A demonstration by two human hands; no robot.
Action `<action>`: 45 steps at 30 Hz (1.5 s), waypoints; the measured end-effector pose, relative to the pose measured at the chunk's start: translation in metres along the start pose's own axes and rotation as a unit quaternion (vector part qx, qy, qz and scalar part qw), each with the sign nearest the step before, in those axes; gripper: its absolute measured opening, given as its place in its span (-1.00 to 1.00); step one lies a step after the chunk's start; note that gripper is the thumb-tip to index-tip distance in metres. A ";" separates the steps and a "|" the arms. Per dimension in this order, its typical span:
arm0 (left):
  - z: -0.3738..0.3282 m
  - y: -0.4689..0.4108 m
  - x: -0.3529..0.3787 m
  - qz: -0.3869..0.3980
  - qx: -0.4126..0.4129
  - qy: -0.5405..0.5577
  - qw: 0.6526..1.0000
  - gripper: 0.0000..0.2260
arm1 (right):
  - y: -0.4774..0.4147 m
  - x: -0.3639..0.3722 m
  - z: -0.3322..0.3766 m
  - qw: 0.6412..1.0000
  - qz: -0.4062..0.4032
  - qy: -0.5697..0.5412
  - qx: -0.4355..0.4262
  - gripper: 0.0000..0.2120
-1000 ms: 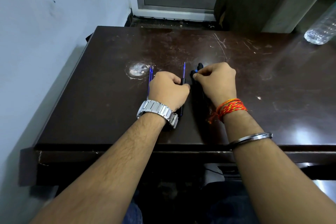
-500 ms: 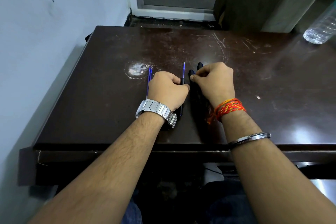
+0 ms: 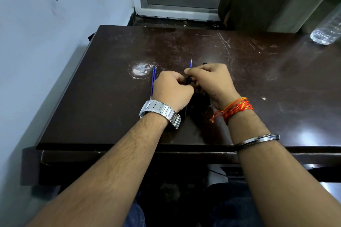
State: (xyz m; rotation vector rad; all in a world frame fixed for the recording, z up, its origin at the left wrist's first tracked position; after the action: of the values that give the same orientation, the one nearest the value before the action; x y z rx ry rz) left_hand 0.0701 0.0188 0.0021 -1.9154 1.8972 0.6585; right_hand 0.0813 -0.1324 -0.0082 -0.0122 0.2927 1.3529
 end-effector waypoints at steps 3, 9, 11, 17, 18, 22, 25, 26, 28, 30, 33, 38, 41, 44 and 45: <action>0.001 0.002 0.006 0.028 -0.014 -0.017 0.999 -0.91 | 0.000 -0.006 0.004 0.999 -0.030 -0.020 -0.025 -0.75; 0.011 0.012 0.019 0.109 -0.101 0.045 0.988 -0.82 | 0.002 -0.032 0.022 0.982 -0.106 -0.124 -0.097 -0.76; 0.010 0.010 0.009 0.079 -0.107 0.042 0.990 -0.80 | 0.002 -0.040 0.024 0.977 -0.123 -0.137 -0.109 -0.78; -0.010 0.005 0.000 0.023 -0.007 0.010 1.000 -0.71 | 0.001 -0.031 0.017 0.986 -0.101 -0.099 -0.083 -0.83; -0.013 0.006 0.005 0.035 0.011 0.007 0.999 -0.75 | 0.000 -0.029 0.016 0.987 -0.097 -0.102 -0.079 -0.82; -0.014 0.003 0.010 0.038 0.042 0.001 0.998 -0.80 | 0.000 -0.027 0.016 0.990 -0.077 -0.095 -0.069 -0.82; -0.010 0.000 0.007 0.019 0.040 -0.004 0.999 -0.79 | 0.002 -0.023 0.013 0.996 -0.055 -0.045 -0.052 -0.85; -0.009 0.000 0.007 0.019 0.036 -0.003 0.999 -0.78 | 0.002 -0.021 0.012 0.997 -0.048 -0.030 -0.044 -0.87; -0.005 0.000 0.013 0.038 0.022 -0.001 0.999 -0.74 | 0.001 -0.023 0.010 0.998 -0.053 0.001 -0.032 -0.87; -0.002 0.001 0.018 0.058 0.003 0.004 0.998 -0.68 | 0.001 -0.034 0.011 0.993 -0.089 0.063 -0.033 -0.85; 0.002 0.000 0.016 0.053 -0.016 -0.003 0.998 -0.64 | 0.000 -0.043 0.013 0.975 -0.108 0.190 -0.037 -0.90; 0.003 -0.001 0.018 0.074 -0.024 -0.023 0.997 -0.67 | 0.002 -0.033 0.013 0.959 -0.076 0.273 -0.024 -0.84; 0.005 -0.001 0.020 0.081 -0.030 -0.024 0.996 -0.65 | 0.004 -0.030 0.016 0.951 -0.075 0.299 -0.026 -0.77; 0.005 -0.001 0.019 0.083 -0.030 -0.032 0.996 -0.65 | 0.005 -0.030 0.017 0.948 -0.077 0.307 -0.022 -0.74; 0.005 -0.001 0.019 0.082 -0.030 -0.034 0.996 -0.65 | 0.005 -0.030 0.017 0.949 -0.078 0.304 -0.021 -0.74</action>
State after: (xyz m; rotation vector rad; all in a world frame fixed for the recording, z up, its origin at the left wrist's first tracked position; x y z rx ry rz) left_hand 0.0707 0.0061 -0.0132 -1.7610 2.0279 0.8276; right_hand 0.0739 -0.1568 0.0153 -0.4867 0.7661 1.1706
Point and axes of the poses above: each hand's wrist, its own y-axis away from the middle knuckle, its own x-axis out of the palm, z = x × y, the point moved 10 cm from there along -y, towards the middle knuckle, and after that the axes turned 3 degrees about z, right-handed, at the moved point
